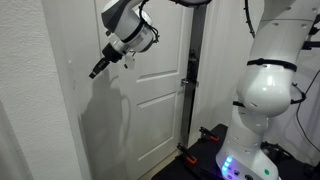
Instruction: Turn off the light
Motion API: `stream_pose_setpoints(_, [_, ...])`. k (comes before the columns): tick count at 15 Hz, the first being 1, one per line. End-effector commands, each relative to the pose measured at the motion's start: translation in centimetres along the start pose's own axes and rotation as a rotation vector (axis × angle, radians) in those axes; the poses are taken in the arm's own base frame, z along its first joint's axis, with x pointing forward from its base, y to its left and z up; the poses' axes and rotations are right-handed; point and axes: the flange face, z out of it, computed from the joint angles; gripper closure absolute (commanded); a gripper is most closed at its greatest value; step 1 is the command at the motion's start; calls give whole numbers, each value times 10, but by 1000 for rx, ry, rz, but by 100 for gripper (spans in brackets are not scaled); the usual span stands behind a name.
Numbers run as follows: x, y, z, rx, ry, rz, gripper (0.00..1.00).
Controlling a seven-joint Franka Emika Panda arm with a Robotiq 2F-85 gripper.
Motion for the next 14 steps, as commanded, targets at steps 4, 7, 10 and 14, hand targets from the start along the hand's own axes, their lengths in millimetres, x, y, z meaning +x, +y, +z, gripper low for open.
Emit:
stream_pose_setpoints(4, [14, 5, 23, -65, 53, -30, 100])
stream_pose_setpoints(7, [21, 4, 31, -101, 71, -50, 100])
stream_pose_setpoints(10, [26, 3, 42, -111, 83, -61, 100])
stream_pose_setpoints(14, [29, 6, 56, -129, 87, -80, 100])
